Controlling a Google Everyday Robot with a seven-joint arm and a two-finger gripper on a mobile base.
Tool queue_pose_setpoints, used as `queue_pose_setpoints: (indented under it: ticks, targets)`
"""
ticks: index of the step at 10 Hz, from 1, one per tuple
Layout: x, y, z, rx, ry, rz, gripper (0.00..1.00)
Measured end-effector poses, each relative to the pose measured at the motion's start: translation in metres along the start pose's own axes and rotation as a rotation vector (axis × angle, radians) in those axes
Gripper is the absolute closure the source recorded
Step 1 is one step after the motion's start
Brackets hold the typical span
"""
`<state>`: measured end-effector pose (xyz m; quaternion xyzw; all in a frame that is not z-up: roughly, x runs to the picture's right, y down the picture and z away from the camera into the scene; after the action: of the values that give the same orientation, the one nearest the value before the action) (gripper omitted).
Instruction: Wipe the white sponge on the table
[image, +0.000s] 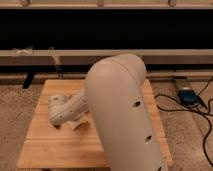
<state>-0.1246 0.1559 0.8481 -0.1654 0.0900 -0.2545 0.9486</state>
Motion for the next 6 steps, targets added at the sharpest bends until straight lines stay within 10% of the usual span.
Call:
queue_pose_setpoints:
  ticks: [6]
  targets:
    - [0.021, 0.057, 0.014, -0.088, 0.007, 0.007, 1.00]
